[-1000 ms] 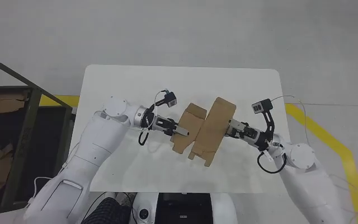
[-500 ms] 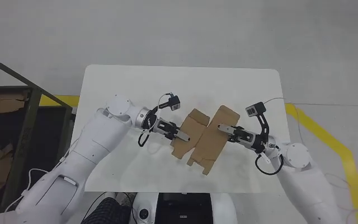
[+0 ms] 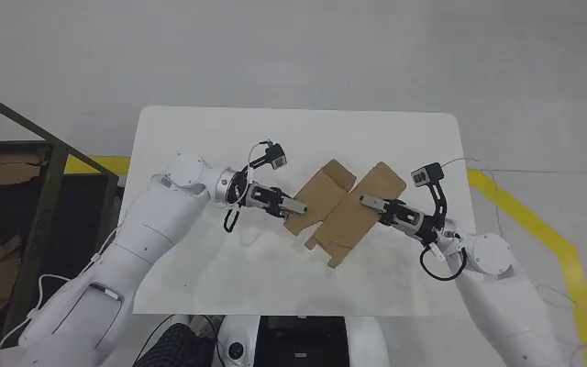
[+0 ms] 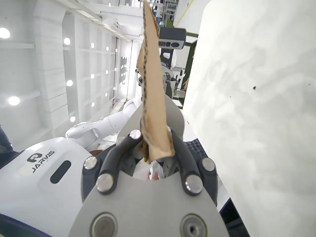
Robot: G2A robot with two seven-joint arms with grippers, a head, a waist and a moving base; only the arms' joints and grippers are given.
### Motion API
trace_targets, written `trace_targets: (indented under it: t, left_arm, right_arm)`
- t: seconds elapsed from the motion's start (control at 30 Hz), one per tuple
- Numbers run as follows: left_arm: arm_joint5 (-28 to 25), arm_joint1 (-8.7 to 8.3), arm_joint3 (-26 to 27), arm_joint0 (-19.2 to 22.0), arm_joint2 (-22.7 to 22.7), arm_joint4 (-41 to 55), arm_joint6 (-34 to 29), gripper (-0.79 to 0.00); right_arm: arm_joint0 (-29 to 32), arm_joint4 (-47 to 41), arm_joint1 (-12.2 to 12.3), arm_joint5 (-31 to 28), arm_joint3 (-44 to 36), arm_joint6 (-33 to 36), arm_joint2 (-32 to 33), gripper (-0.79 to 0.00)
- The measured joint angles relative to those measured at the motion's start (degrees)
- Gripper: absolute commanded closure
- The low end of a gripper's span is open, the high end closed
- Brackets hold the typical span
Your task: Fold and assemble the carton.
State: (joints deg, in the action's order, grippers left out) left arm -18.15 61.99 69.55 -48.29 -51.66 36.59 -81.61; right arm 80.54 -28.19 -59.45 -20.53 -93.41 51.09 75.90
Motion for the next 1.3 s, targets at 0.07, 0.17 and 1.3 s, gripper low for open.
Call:
trace_targets:
  t: [0.07,0.17,1.3]
  left_arm:
    - [-0.25,-0.19,1.91,-1.36,-0.81,-2.20,5.12,-0.785]
    - [-0.27,-0.52,5.57,-3.97,-1.92,-4.59,11.20,-0.785]
    - [1.52,1.27,13.13,-11.54,-3.23,-10.60,38.48,-0.043]
  right_arm:
    - [0.88,2.89,0.14,1.64,-1.32,-3.68,1.15,0.000]
    - [2.46,6.82,0.27,4.00,-3.56,-8.42,2.40,0.000]
    - [12.00,10.05,-1.29,9.93,-15.34,-28.30,2.41,0.000]
